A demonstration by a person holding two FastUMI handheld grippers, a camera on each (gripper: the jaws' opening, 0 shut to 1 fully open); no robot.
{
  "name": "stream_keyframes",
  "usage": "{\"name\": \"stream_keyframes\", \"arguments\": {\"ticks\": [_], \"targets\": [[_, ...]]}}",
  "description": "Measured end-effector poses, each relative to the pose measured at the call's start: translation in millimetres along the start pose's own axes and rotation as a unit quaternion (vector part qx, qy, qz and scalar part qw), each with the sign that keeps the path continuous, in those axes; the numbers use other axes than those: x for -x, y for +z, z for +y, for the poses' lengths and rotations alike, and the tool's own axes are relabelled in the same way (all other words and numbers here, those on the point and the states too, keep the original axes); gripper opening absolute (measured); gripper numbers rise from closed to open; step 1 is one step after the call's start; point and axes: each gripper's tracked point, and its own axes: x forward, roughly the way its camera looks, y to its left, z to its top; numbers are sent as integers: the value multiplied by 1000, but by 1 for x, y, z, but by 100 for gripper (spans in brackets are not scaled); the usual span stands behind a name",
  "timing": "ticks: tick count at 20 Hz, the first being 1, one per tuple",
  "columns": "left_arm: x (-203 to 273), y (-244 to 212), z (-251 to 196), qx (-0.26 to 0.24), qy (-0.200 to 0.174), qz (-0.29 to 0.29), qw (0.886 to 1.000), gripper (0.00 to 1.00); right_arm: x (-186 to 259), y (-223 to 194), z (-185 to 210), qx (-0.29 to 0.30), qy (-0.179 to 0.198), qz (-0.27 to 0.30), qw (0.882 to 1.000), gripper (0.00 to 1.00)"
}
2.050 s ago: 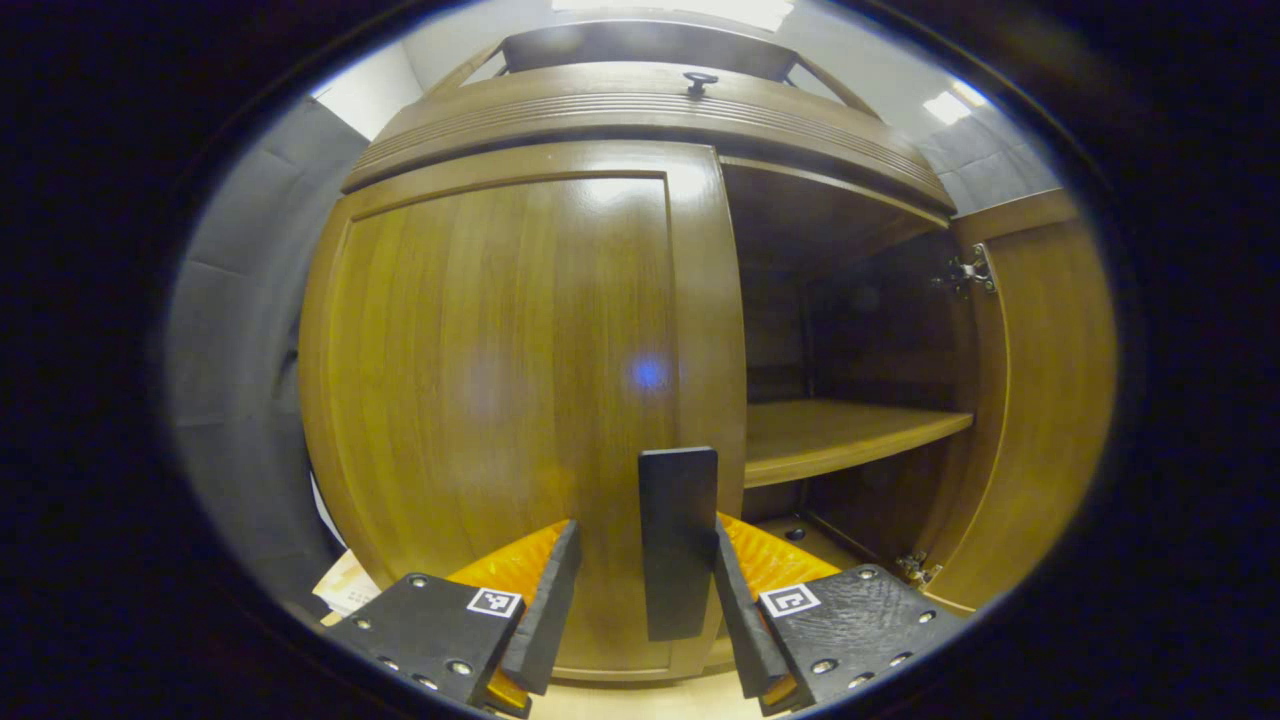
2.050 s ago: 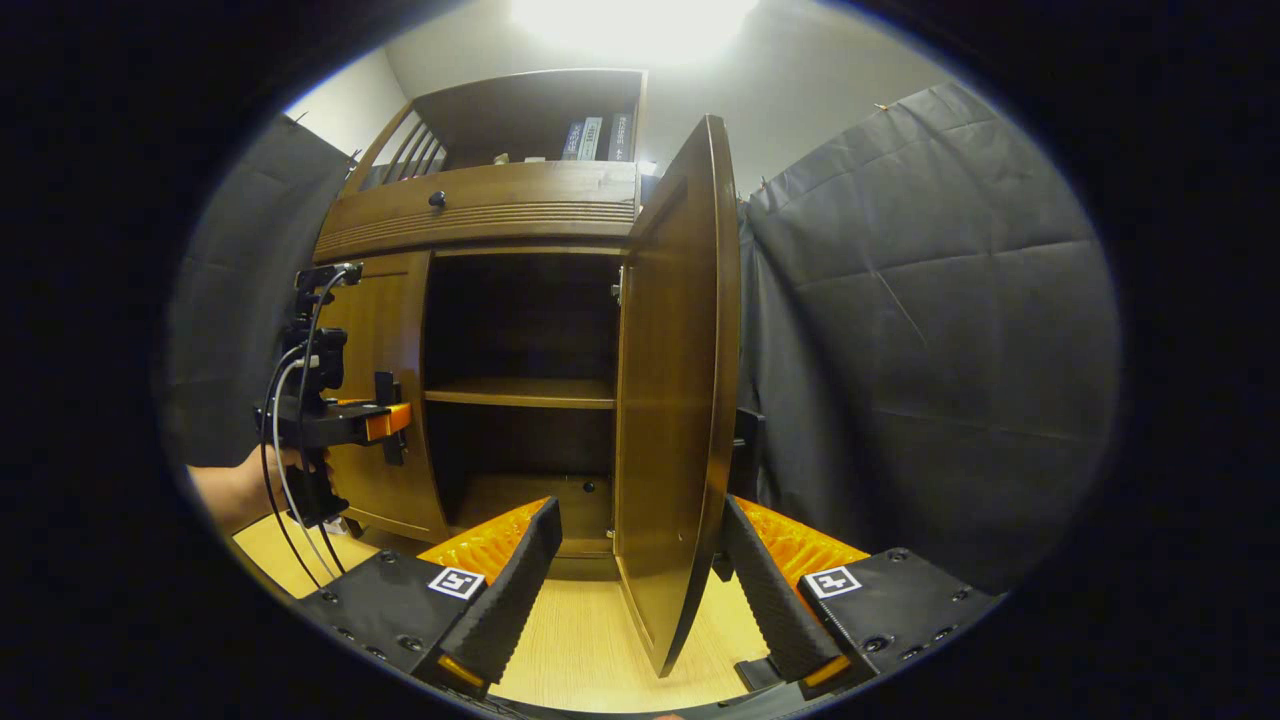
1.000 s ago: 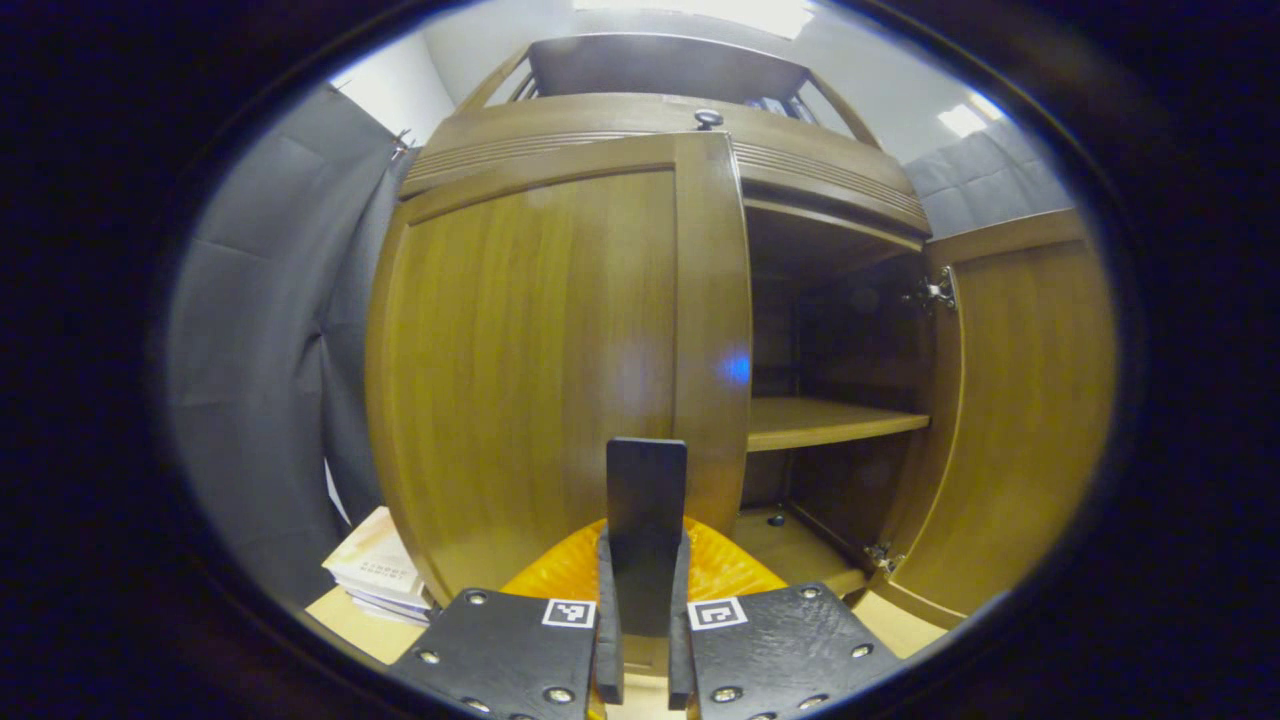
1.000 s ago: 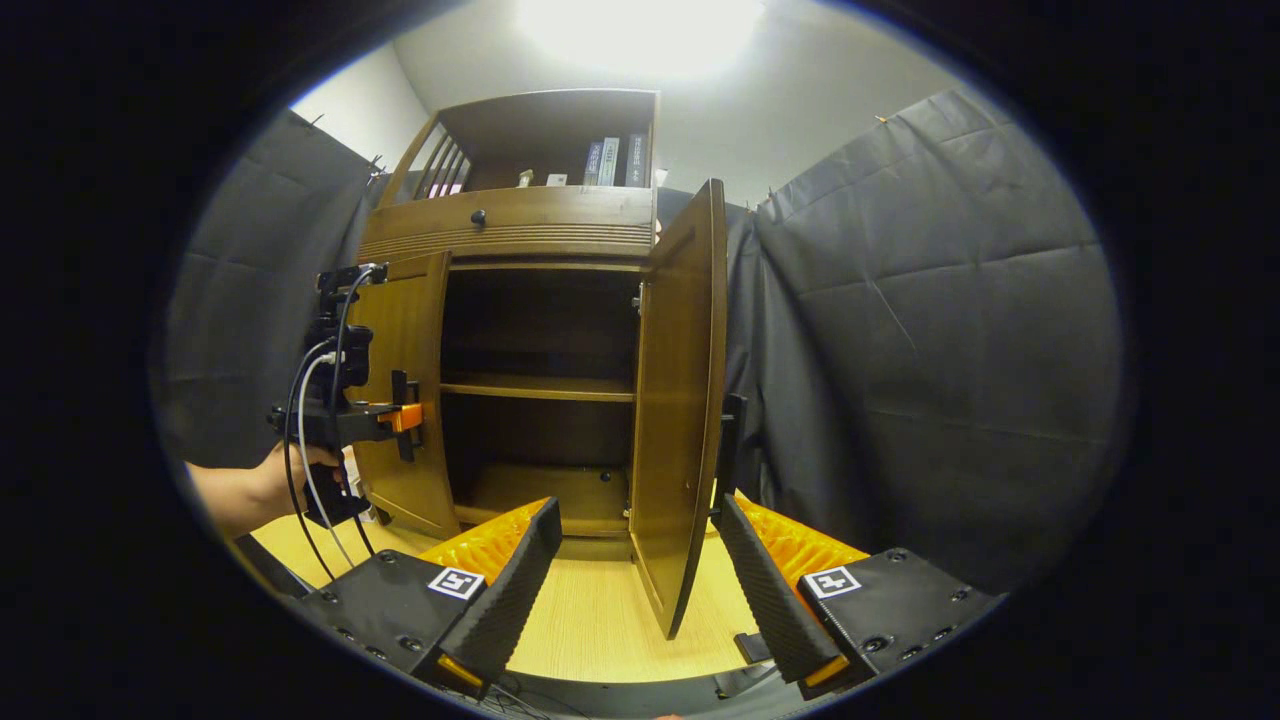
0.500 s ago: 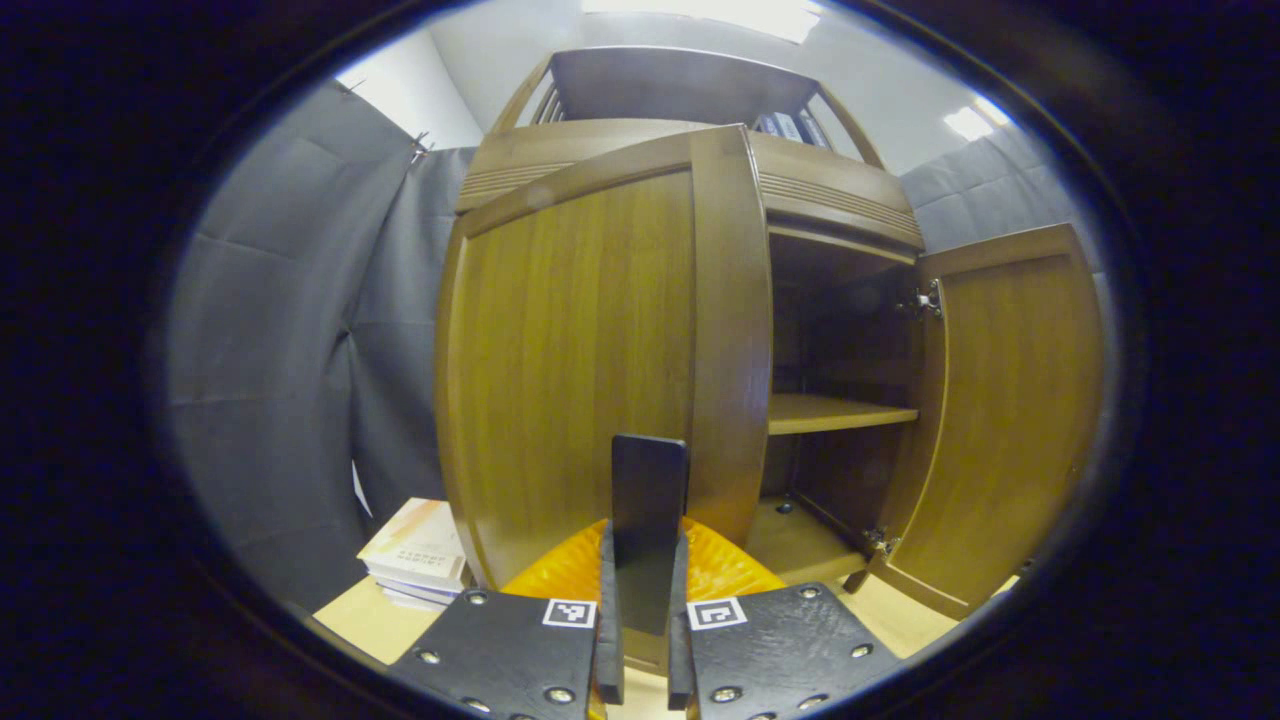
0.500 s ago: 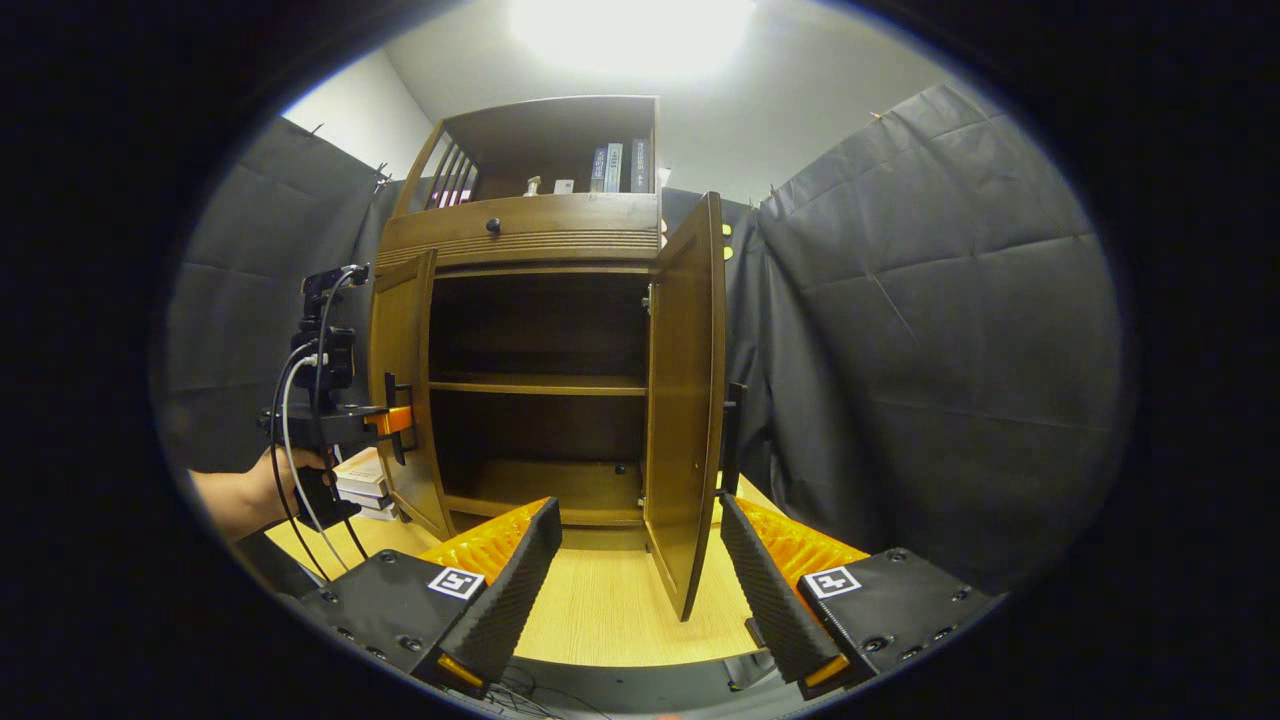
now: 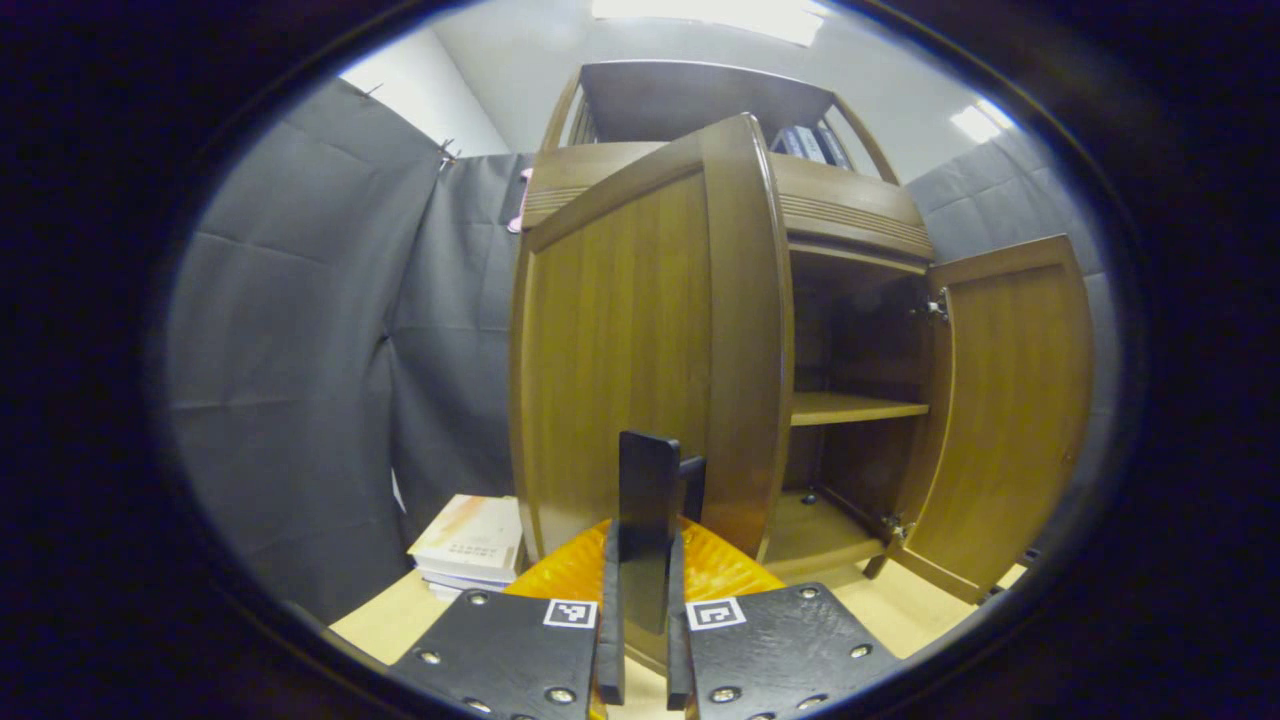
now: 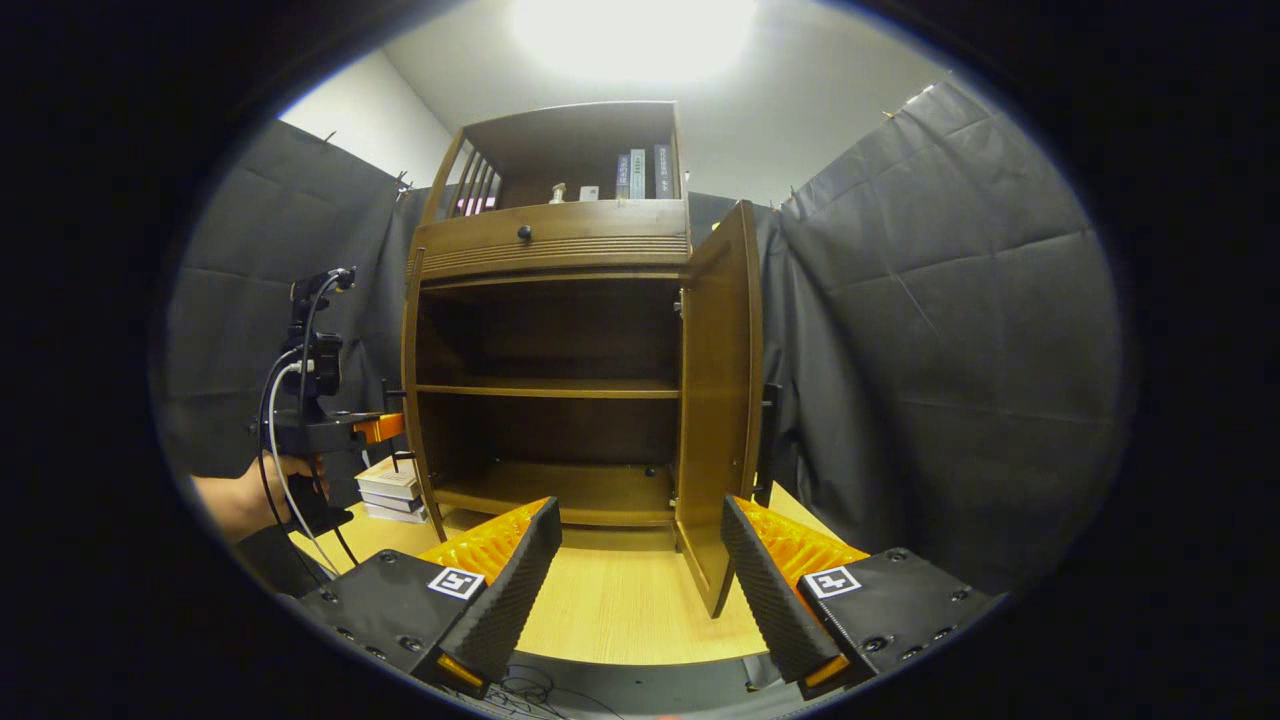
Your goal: Open the right door of the double-door shoe cabinet with the right hand, and open the left door with the left hand.
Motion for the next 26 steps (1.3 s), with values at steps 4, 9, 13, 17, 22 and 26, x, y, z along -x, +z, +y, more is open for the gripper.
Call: {"name": "stream_keyframes", "arguments": {"ticks": [4, 9, 13, 17, 22, 26], "targets": [[16, -1, 27, -2, 24, 3, 1000, 17, 1, -1, 10, -1, 17, -1, 1000, 100], [32, 3, 53, -9, 45, 2, 999, 19, 2, 0, 17, -5, 31, -5, 1000, 100], [42, 3, 72, -13, 62, -2, 998, 19, 2, -1, 18, -9, 34, -5, 999, 100], [58, 2, 94, -18, 82, -6, 996, 19, 0, -1, 20, -12, 39, -5, 999, 97], [79, 2, 137, -19, 122, -8, 992, 19, -5, 0, 27, -12, 48, -6, 999, 100], [102, 7, 171, -21, 159, -14, 987, 18, -5, 4, 32, -11, 53, -14, 998, 96]]}}
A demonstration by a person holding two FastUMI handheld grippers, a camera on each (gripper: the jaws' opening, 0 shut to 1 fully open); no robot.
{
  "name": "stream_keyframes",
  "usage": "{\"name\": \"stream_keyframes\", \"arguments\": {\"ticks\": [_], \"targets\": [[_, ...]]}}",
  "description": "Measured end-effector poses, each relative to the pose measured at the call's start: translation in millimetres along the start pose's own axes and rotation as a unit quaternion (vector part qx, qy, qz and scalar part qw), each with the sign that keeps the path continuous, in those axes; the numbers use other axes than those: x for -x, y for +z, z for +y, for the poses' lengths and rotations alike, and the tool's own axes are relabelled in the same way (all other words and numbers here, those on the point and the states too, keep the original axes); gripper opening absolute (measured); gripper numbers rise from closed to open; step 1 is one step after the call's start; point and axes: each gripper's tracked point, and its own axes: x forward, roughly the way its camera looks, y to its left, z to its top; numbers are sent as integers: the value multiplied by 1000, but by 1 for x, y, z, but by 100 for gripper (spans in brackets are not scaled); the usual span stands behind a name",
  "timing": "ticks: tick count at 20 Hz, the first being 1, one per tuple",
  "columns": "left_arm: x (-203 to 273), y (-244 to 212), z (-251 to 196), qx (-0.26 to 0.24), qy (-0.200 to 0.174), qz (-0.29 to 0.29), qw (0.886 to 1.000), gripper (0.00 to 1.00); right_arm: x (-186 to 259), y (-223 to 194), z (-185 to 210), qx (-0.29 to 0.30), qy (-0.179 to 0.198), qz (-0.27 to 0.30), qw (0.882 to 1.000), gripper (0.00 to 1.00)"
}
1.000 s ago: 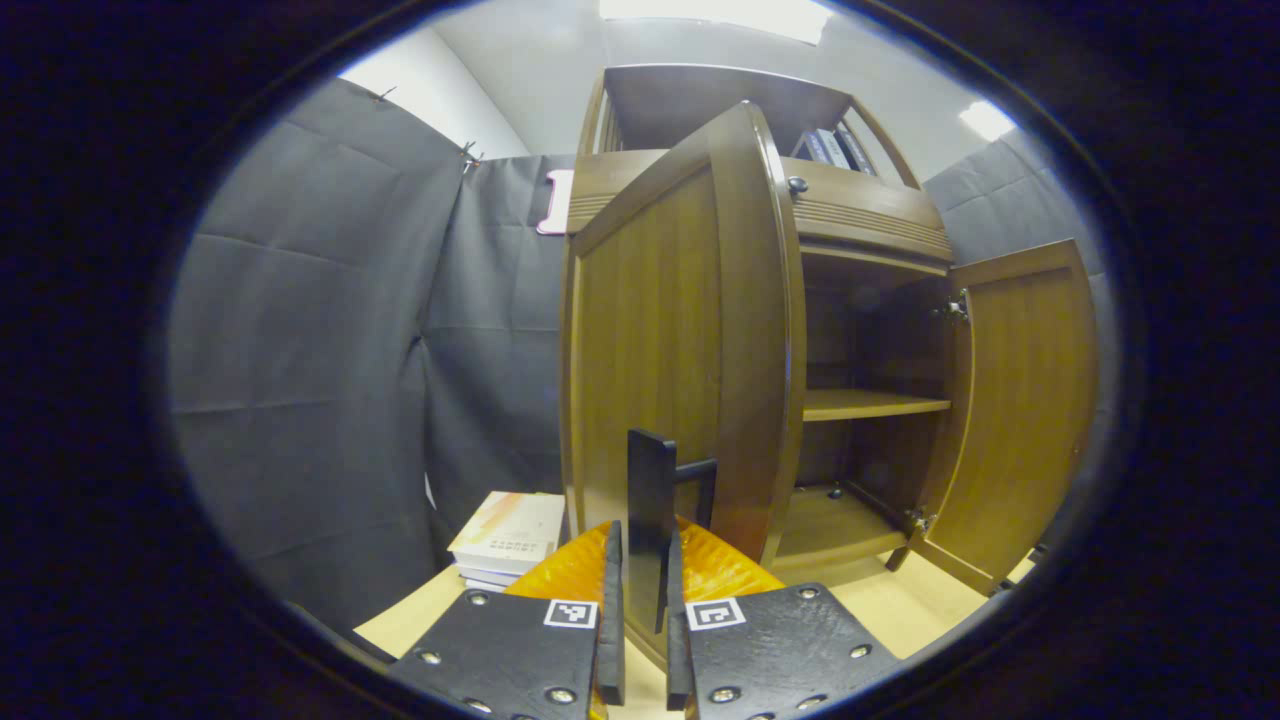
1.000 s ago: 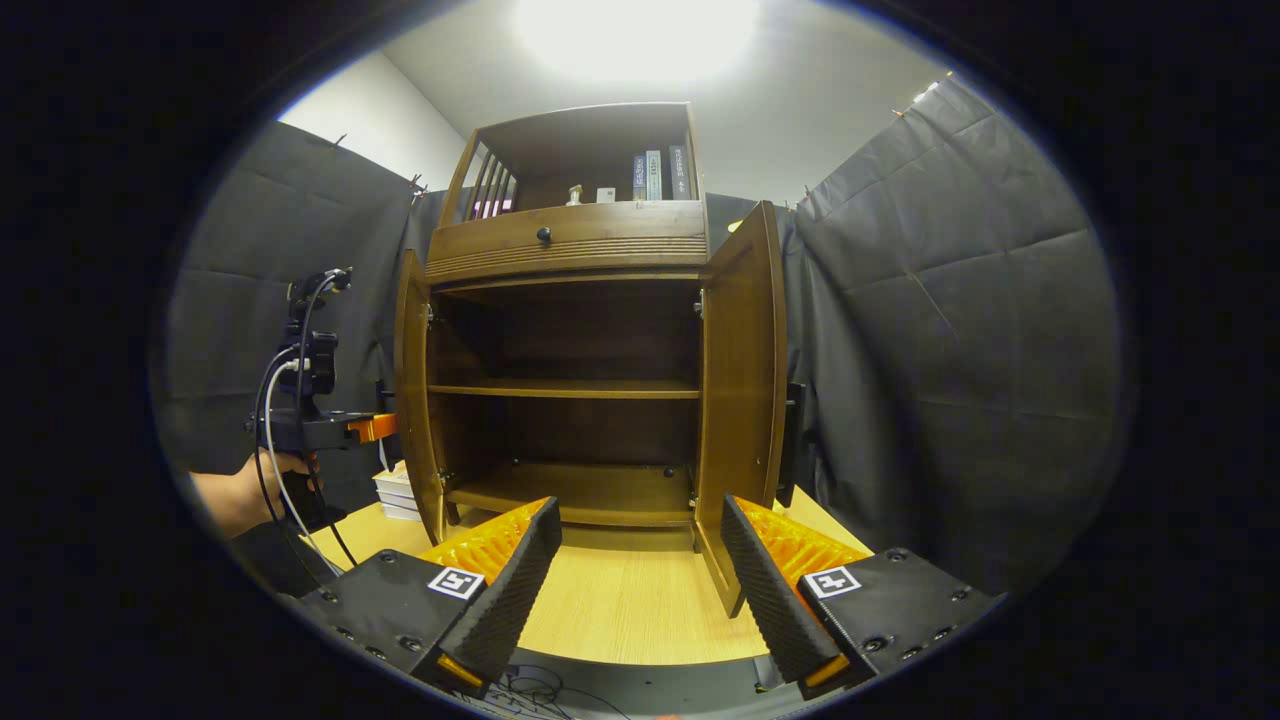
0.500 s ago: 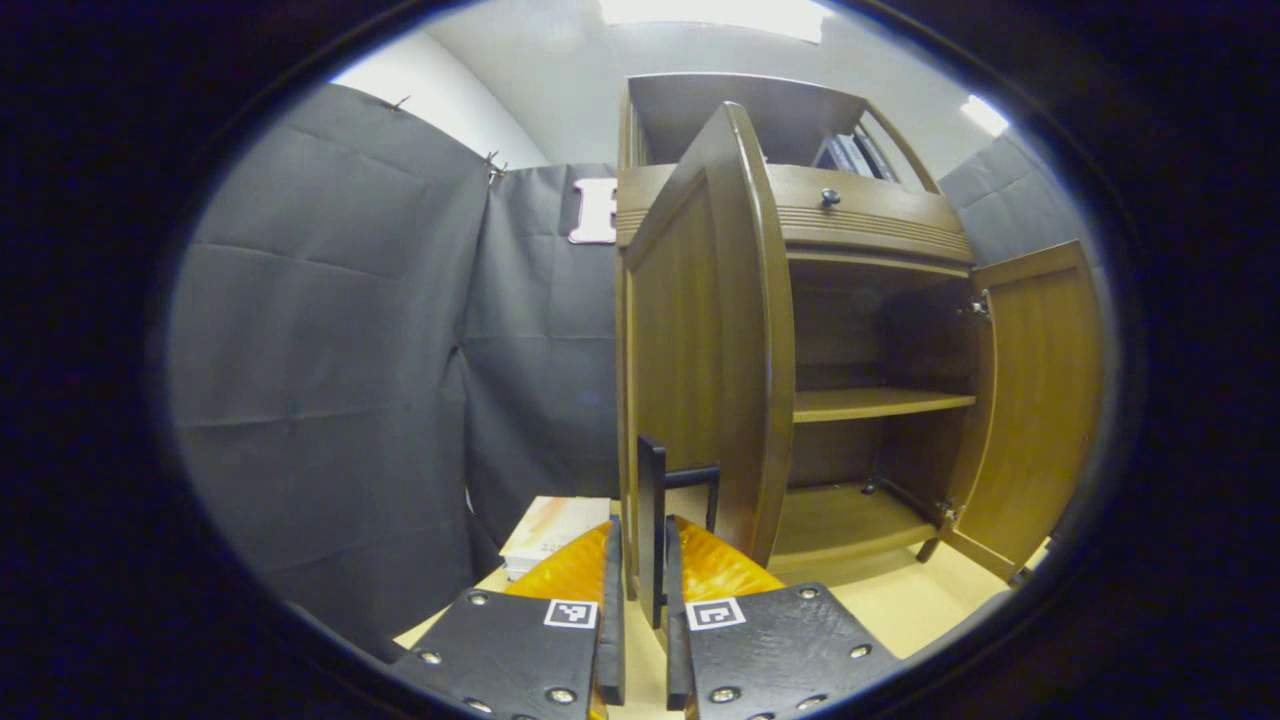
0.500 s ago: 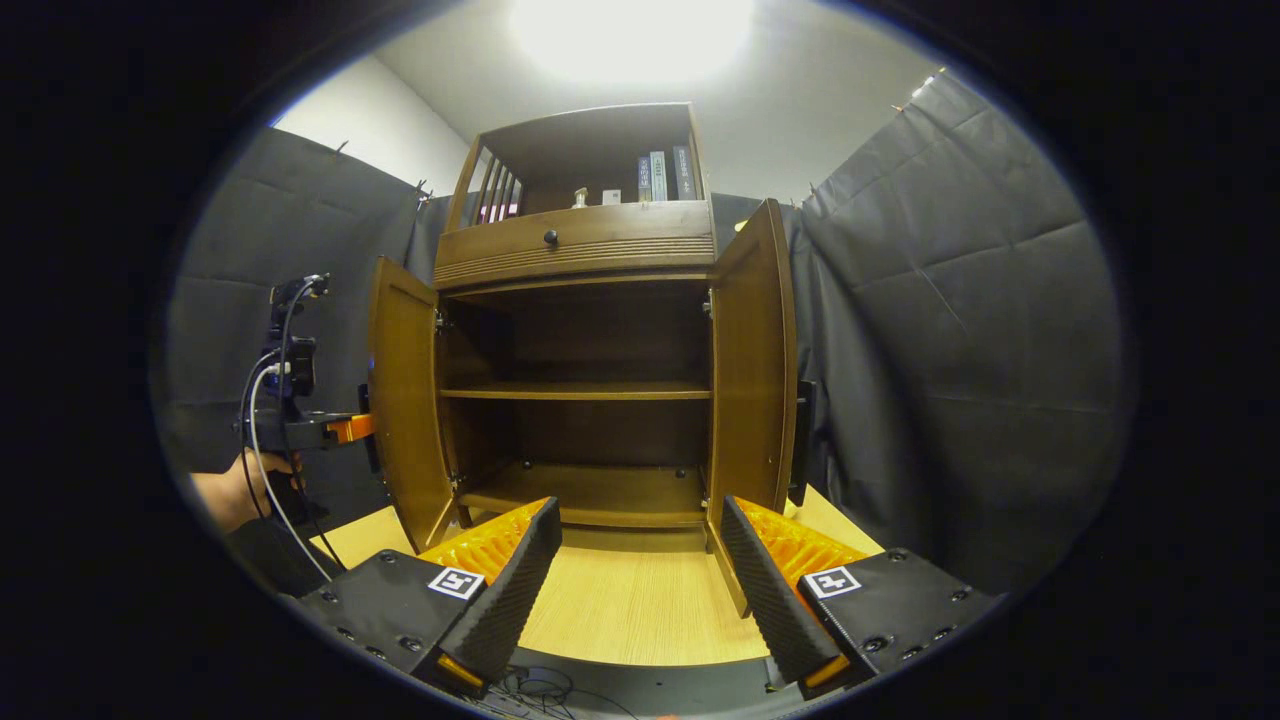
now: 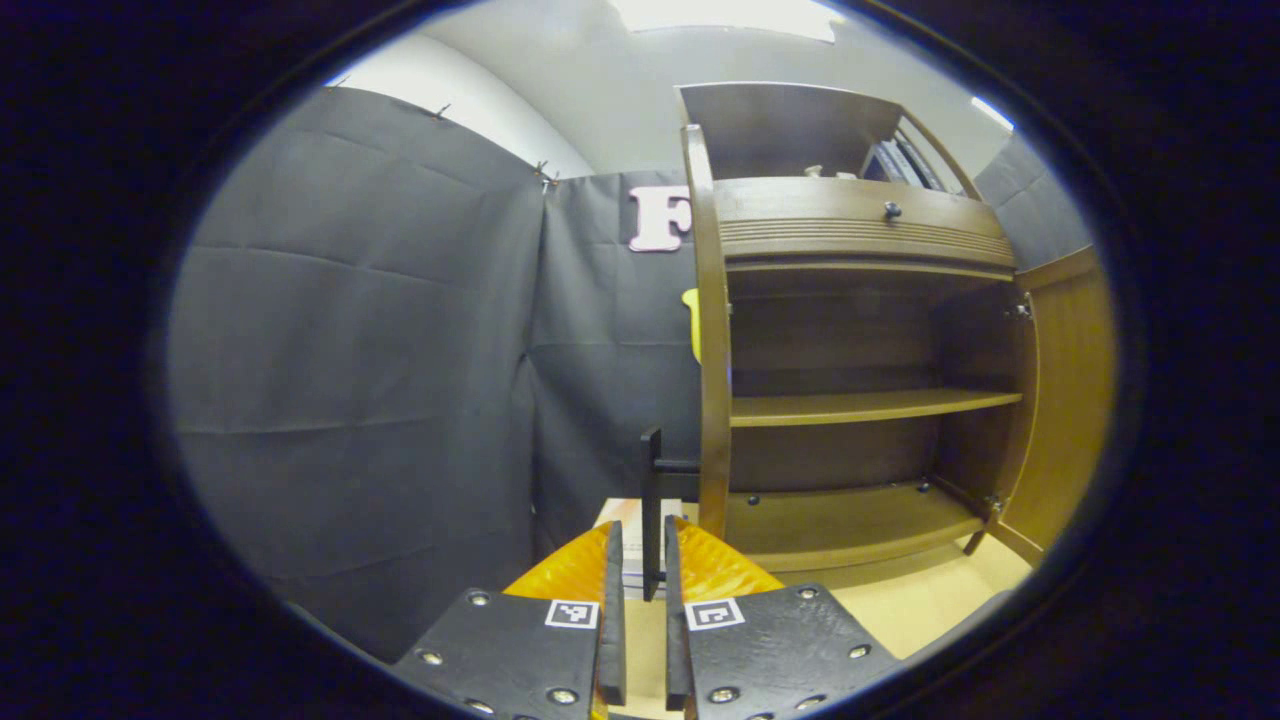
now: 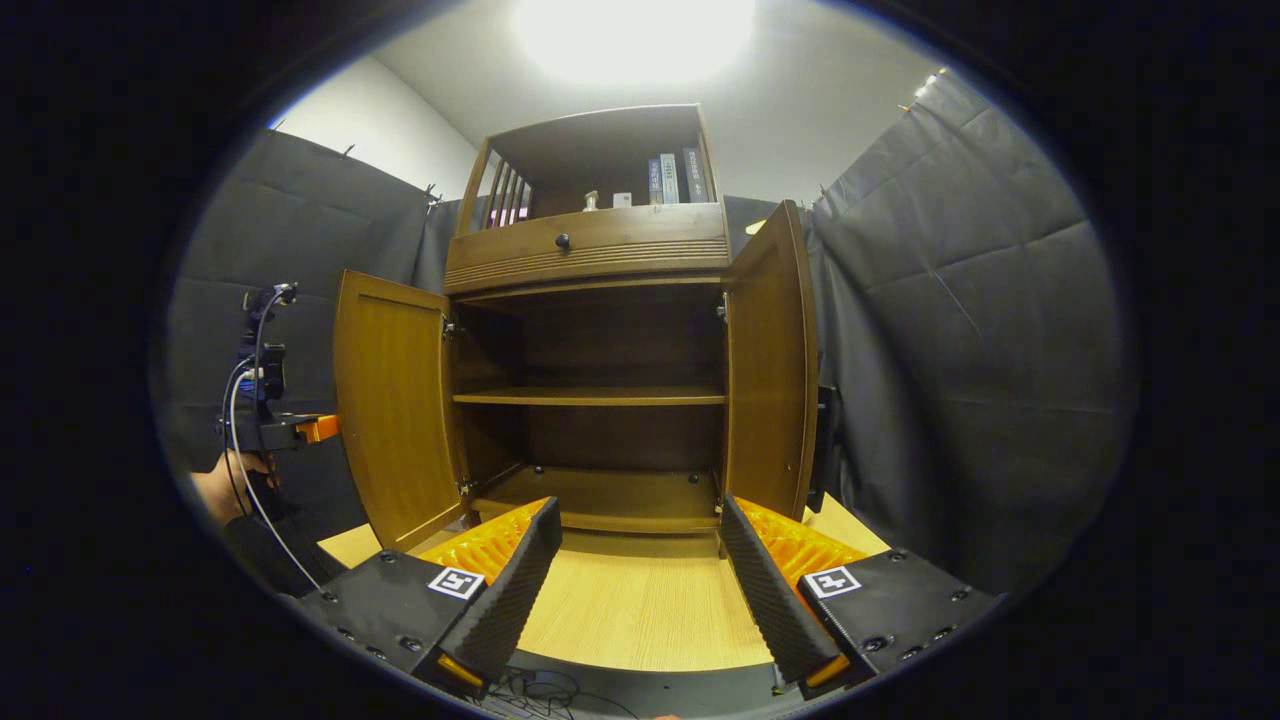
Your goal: Open the right door of the double-door shoe cabinet with the right hand, and open the left door with the left hand.
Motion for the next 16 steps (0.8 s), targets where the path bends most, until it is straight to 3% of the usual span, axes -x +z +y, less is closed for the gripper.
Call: {"name": "stream_keyframes", "arguments": {"ticks": [8, 15, 16], "targets": [[35, 23, 16, 21, -22, -20, 999, 18, 1, 11, -6, 7, -12, -14, 1000, 100], [90, 50, -15, 16, -67, -45, 997, 15, 11, 15, -17, 6, -23, -20, 1000, 100], [97, 51, -21, 13, -70, -48, 996, 19, 13, 15, -17, 6, -24, -20, 1000, 100]]}}
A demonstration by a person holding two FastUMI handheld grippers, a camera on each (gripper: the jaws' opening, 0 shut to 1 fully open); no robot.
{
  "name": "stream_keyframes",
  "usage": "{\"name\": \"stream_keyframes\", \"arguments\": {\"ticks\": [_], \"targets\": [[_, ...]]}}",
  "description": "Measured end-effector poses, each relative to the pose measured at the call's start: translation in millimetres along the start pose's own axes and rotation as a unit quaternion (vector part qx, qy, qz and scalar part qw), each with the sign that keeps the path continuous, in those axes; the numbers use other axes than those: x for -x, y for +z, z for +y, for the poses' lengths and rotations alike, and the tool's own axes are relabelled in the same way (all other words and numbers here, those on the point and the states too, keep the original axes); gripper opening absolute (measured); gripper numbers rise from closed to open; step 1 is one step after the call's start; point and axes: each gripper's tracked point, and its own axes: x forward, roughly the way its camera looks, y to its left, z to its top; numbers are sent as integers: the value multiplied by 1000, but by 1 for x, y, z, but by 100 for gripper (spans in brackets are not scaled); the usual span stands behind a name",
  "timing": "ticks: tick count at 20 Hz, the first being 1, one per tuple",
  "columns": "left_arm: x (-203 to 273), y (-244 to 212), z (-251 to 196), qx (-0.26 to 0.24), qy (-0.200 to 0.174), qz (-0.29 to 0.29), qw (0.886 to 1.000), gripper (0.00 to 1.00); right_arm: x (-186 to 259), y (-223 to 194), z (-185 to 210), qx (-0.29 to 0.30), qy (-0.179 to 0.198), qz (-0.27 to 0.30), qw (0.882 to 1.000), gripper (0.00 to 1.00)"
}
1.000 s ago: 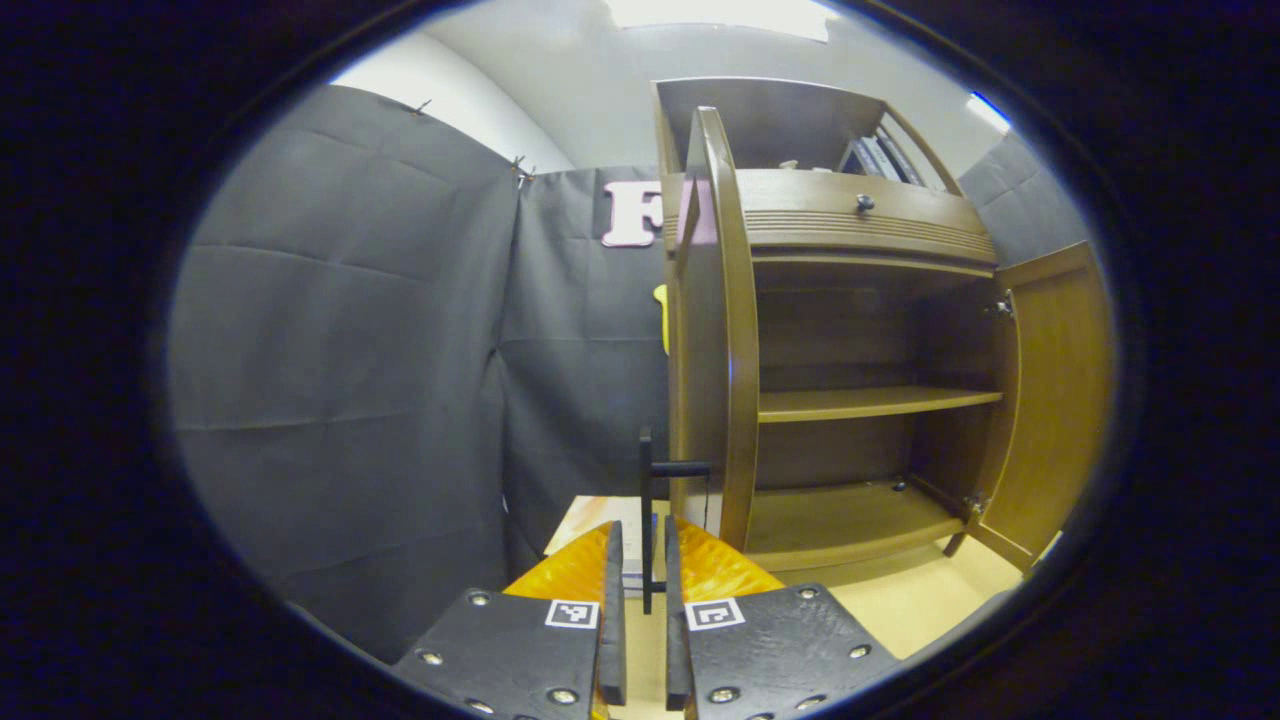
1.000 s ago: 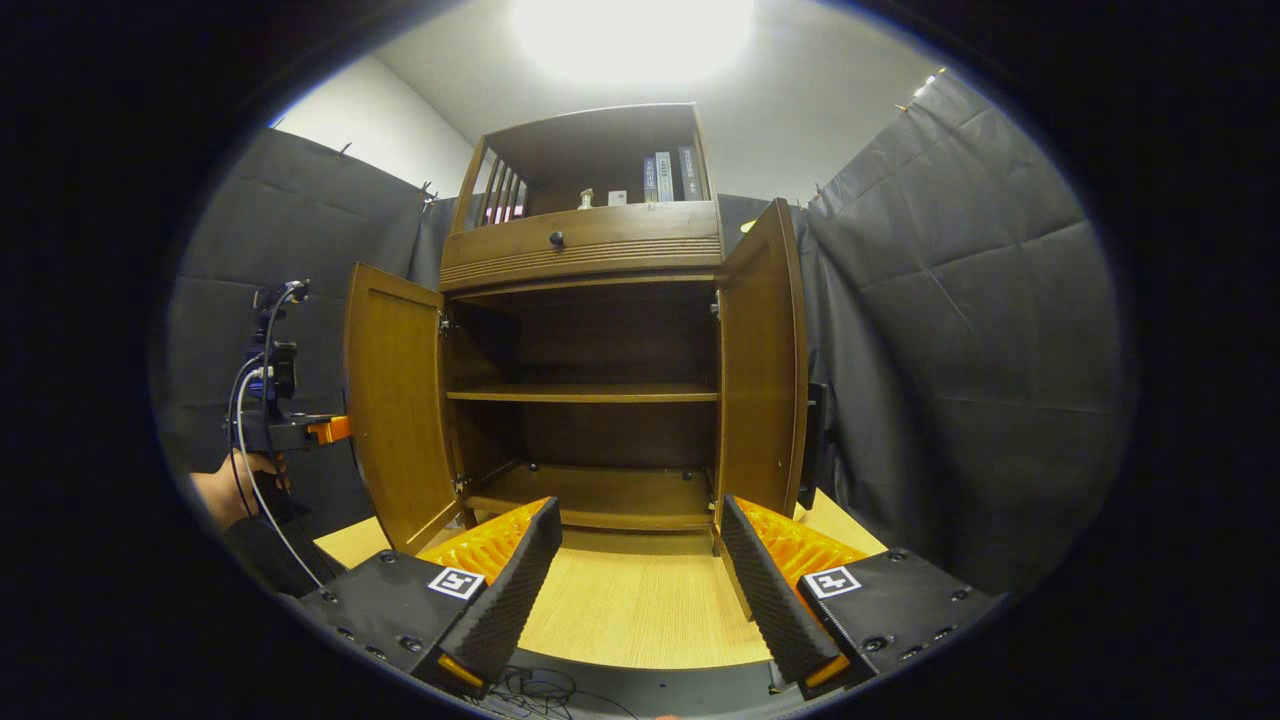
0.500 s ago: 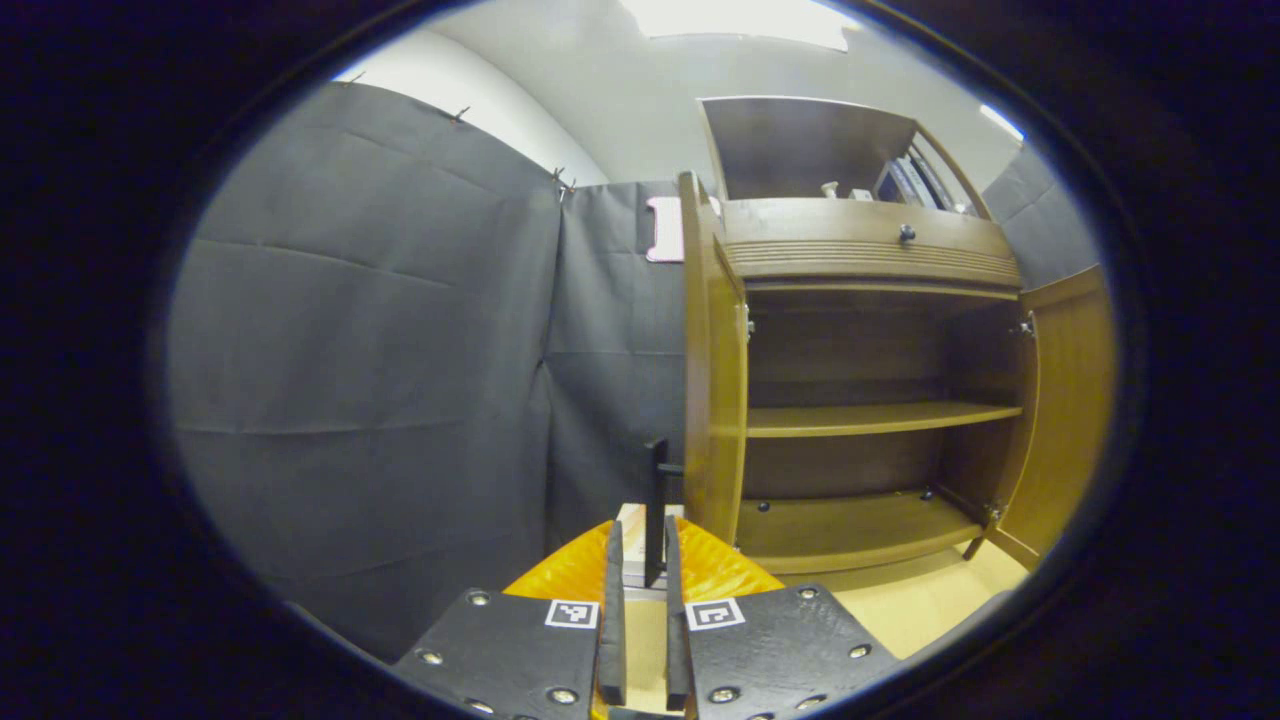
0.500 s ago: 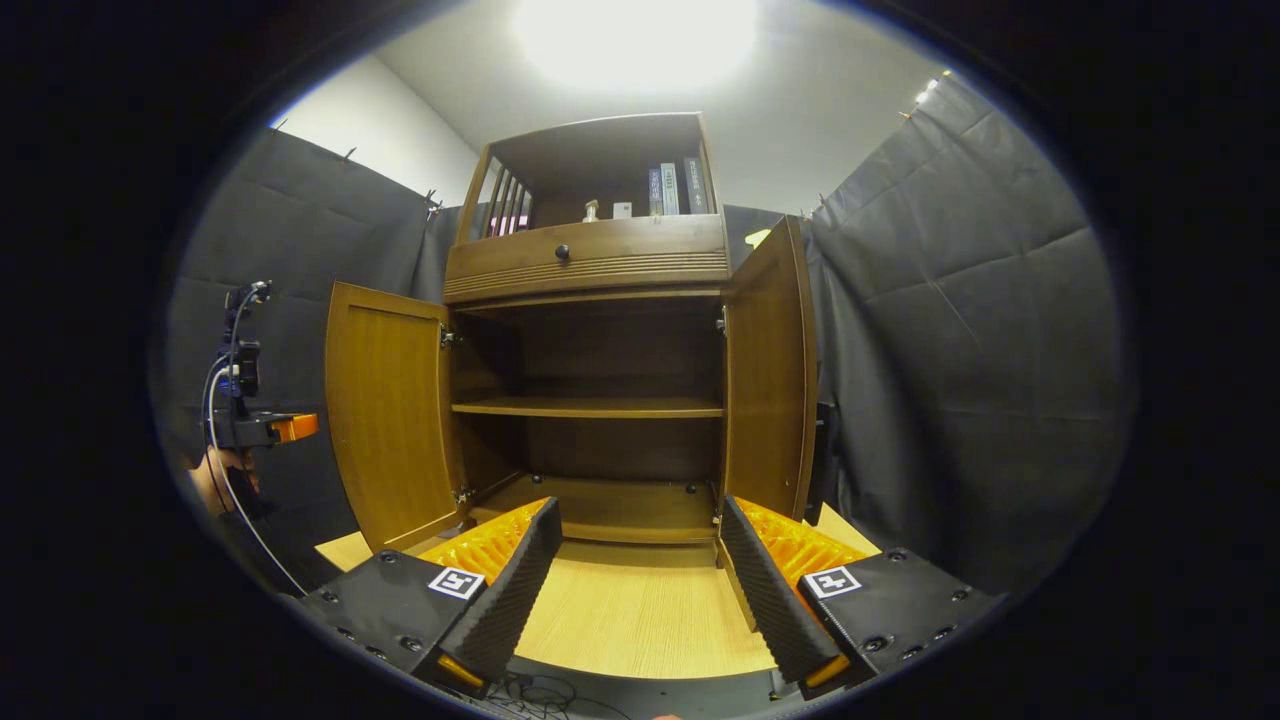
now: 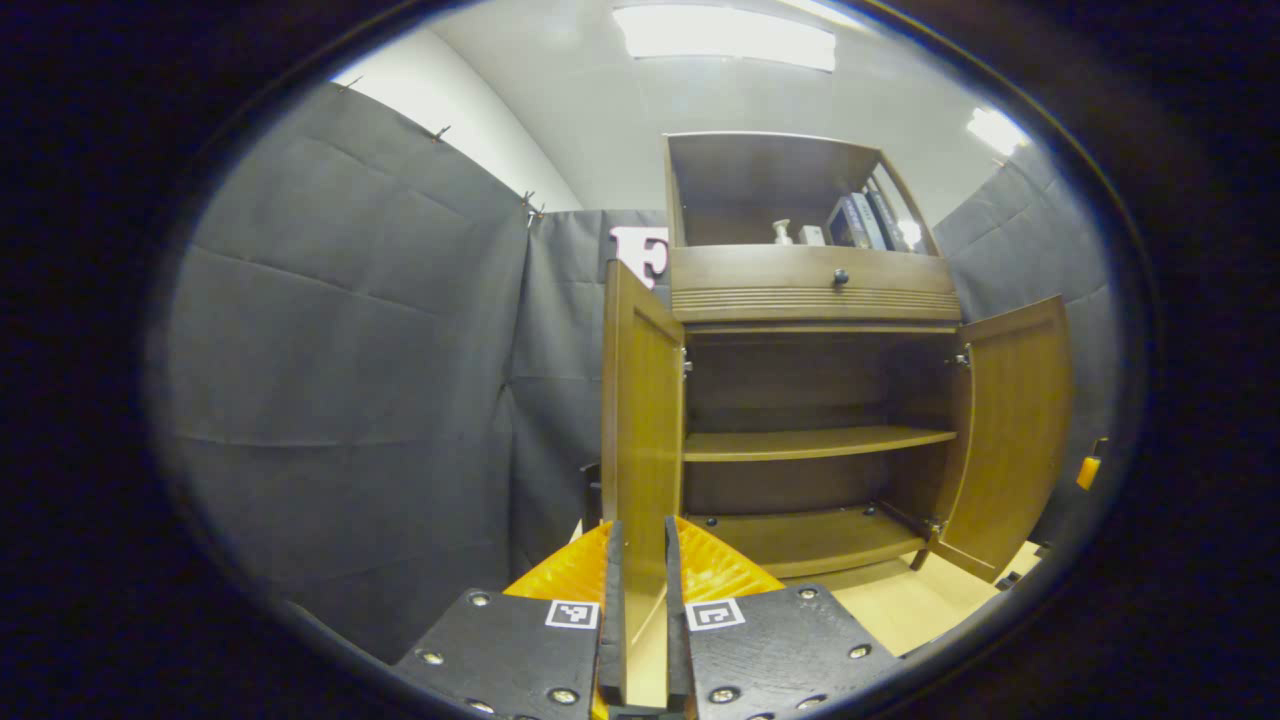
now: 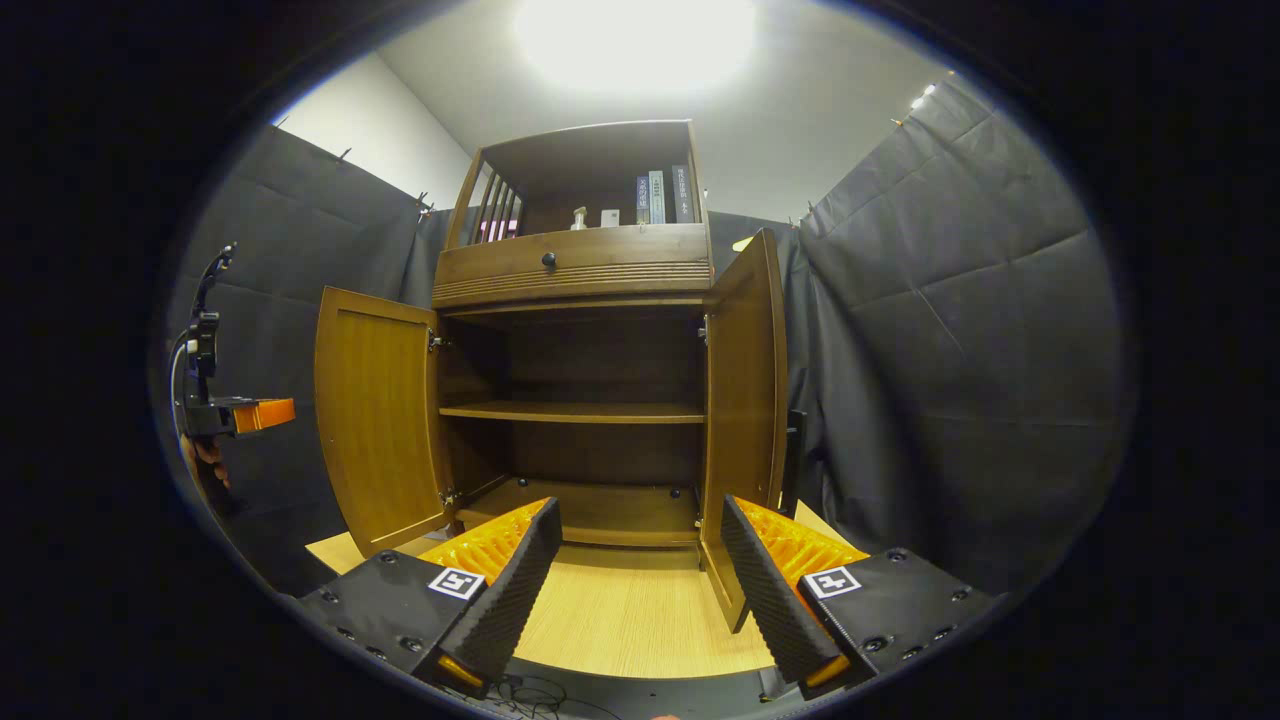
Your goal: Open the right door of the double-door shoe cabinet with the right hand, and open the left door with the left hand.
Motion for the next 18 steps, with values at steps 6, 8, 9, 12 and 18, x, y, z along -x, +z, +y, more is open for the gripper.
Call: {"name": "stream_keyframes", "arguments": {"ticks": [6, 8, 9, 12, 18], "targets": [[31, -19, -25, -21, -11, 12, 1000, 19, 2, 2, 1, 1, 10, -1, 1000, 100], [38, -24, -21, -34, 0, 12, 999, 18, 3, 2, 2, 3, 13, -2, 1000, 100], [39, -24, -21, -38, 4, 10, 999, 18, 3, 3, 2, 4, 14, -2, 1000, 100], [38, -24, -21, -38, 4, 12, 999, 18, 2, 4, 0, 3, 15, -3, 1000, 100], [41, -25, -25, -30, -3, 14, 999, 48, 2, 9, -1, -2, 14, -7, 1000, 100]]}}
